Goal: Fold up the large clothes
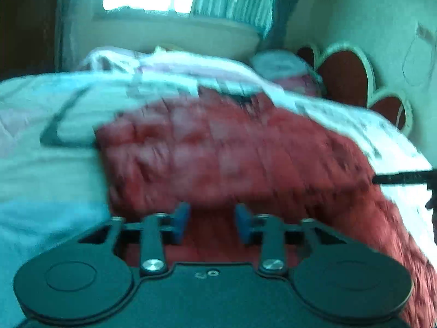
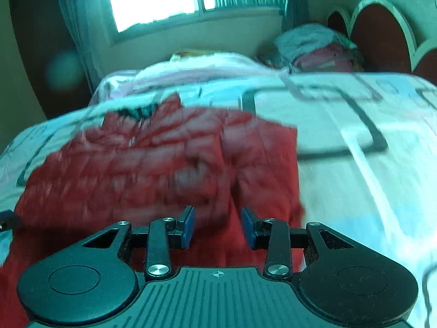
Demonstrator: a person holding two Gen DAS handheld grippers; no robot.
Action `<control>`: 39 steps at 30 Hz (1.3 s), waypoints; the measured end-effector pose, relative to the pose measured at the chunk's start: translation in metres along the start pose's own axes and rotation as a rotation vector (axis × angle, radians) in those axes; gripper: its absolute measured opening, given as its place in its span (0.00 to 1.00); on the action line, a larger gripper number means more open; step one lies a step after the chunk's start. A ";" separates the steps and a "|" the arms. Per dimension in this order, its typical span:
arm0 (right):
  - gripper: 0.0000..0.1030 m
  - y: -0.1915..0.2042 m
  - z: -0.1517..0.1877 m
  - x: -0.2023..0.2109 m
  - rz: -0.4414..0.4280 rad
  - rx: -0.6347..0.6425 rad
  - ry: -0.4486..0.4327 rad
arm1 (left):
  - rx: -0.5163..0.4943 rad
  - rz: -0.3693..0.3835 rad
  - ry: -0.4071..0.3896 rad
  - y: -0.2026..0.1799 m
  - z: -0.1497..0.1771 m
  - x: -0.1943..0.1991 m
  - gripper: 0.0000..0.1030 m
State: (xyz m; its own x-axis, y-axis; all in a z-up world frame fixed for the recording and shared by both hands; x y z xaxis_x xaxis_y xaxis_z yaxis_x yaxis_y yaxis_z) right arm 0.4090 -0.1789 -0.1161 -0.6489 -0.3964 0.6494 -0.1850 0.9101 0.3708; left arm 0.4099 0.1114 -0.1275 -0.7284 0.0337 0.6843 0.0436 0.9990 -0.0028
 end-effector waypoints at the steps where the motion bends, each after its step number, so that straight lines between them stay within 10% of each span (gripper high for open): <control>1: 0.36 0.003 0.005 0.000 0.005 0.006 0.019 | -0.007 0.010 0.010 -0.004 0.004 0.000 0.29; 16: 0.36 0.014 -0.012 -0.006 0.002 0.016 -0.031 | 0.015 0.026 0.028 -0.005 -0.003 -0.008 0.27; 21: 0.36 0.000 -0.028 -0.006 0.051 -0.028 -0.125 | -0.001 0.003 -0.148 -0.004 -0.020 0.017 0.27; 27: 0.34 -0.026 -0.013 -0.045 0.001 -0.176 -0.008 | -0.039 -0.032 -0.014 -0.005 -0.018 -0.041 0.31; 37: 0.23 -0.017 -0.007 -0.034 -0.023 -0.154 -0.025 | -0.075 -0.046 -0.016 -0.001 -0.006 -0.038 0.36; 39: 0.45 -0.022 -0.018 -0.024 0.034 -0.172 -0.118 | -0.082 -0.066 -0.028 0.001 -0.006 -0.034 0.51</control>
State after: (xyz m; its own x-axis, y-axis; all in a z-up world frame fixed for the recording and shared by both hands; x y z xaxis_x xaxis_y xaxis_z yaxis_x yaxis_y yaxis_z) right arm 0.4416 -0.1919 -0.1277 -0.7366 -0.3394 0.5850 -0.0390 0.8848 0.4643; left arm 0.4383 0.1110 -0.1463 -0.7505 -0.0302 0.6601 0.0501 0.9935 0.1024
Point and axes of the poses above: each gripper's, at about its wrist camera, not at the fingertips, and x roughly against the way its jaws point, y to its left, z to its underside, the point moved 4 cm from there along -x, roughly the way its jaws point, and after that the axes turned 15 degrees about -z, right-handed, at the moved point
